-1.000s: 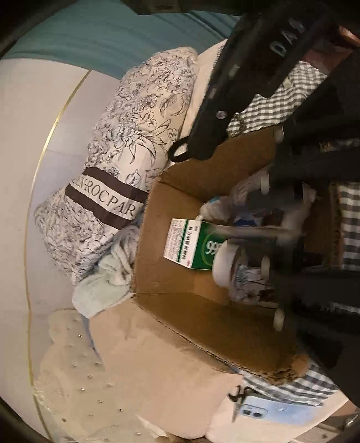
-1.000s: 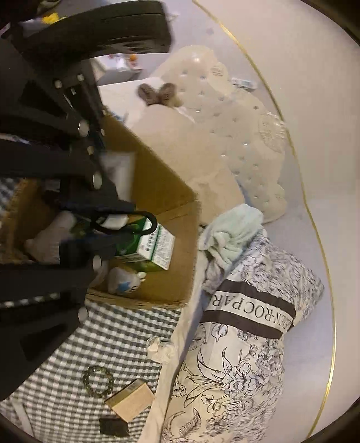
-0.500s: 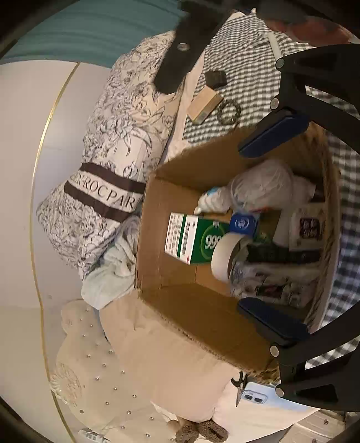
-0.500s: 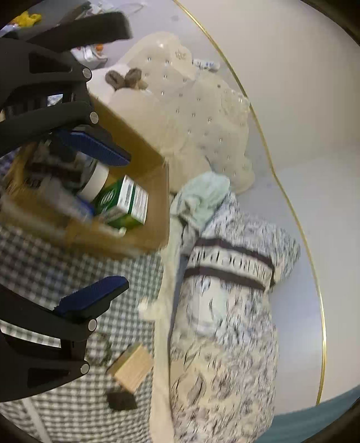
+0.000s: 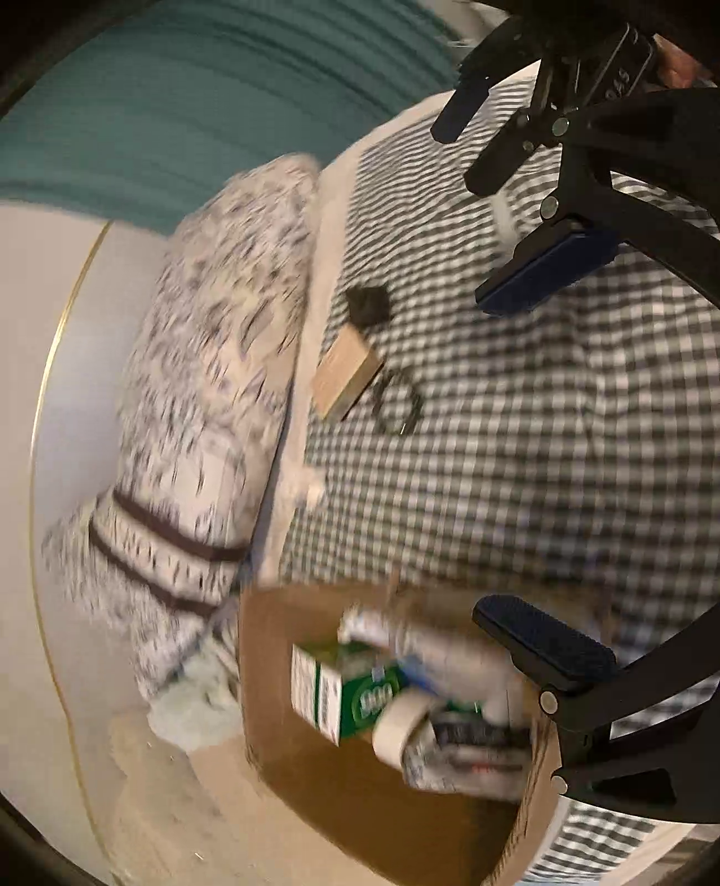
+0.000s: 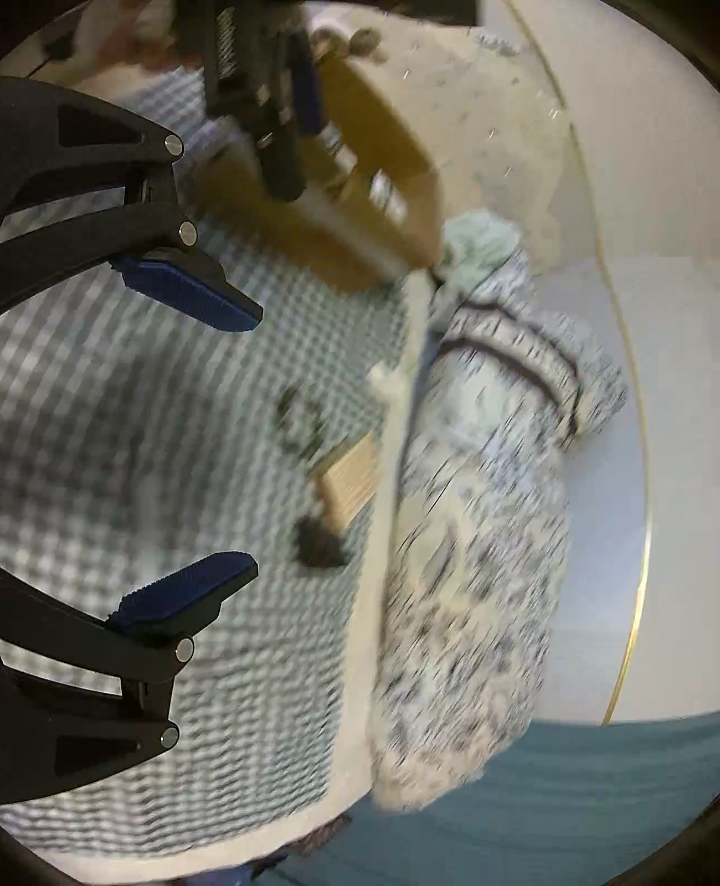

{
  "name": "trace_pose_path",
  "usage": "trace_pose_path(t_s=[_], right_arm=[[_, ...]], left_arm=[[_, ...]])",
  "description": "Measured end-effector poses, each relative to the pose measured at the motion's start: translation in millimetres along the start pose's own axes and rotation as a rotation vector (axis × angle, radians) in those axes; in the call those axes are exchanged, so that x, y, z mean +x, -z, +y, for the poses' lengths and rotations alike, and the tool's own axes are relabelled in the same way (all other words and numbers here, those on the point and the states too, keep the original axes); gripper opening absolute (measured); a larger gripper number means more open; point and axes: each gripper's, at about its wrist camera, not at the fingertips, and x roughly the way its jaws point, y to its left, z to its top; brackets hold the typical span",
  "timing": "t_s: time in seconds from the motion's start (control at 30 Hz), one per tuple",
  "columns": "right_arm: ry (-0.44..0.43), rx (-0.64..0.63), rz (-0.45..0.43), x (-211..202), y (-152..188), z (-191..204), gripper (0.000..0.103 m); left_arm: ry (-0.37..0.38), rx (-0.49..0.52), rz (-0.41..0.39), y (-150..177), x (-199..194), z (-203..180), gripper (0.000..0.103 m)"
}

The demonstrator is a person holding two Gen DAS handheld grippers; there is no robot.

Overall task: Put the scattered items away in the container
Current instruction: 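Move both tools to the long white plastic stick on the sheet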

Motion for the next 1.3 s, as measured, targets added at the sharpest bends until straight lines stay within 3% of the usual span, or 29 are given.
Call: trace_pose_path(t_s=[0.17, 0.4, 0.5, 0.73, 0.77, 0.8, 0.83, 0.93, 1.0, 1.07, 1.3], right_arm=[[0.049, 0.188, 0.075, 18, 29, -61, 0.082], [0.099, 0.422, 0.180, 44, 55, -129, 0.082], [0.087, 0.481, 0.197, 53, 60, -145, 0.082], [0.157, 0.566, 0.242, 80, 55, -168, 0.082], [0.170, 0.579, 0.259, 85, 55, -171, 0.077], [0.172, 0.595, 0.282, 91, 56, -174, 0.063], [0.170, 0.619, 0.306, 97, 58, -177, 0.058], [0.170, 0.670, 0.315, 105, 65, -184, 0.058], [0.177, 0.662, 0.311, 105, 64, -184, 0.056], [0.189, 0.644, 0.315, 106, 62, -182, 0.049], [0.155, 0.670, 0.280, 88, 57, -187, 0.009]], left_arm=[[0.039, 0.087, 0.036, 13, 27, -46, 0.103], [0.053, 0.323, 0.056, 34, 77, -114, 0.103], [0.069, 0.387, 0.072, 42, 103, -138, 0.103], [0.054, 0.466, 0.132, 56, 160, -166, 0.103], [0.063, 0.456, 0.145, 56, 165, -167, 0.103], [0.074, 0.447, 0.159, 57, 169, -166, 0.103], [0.085, 0.442, 0.170, 56, 171, -166, 0.103], [0.116, 0.441, 0.170, 56, 175, -165, 0.103], [0.172, 0.420, 0.190, 56, 177, -165, 0.091], [0.259, 0.406, 0.199, 57, 174, -166, 0.053], [0.264, 0.510, 0.165, 65, 157, -182, 0.009]])
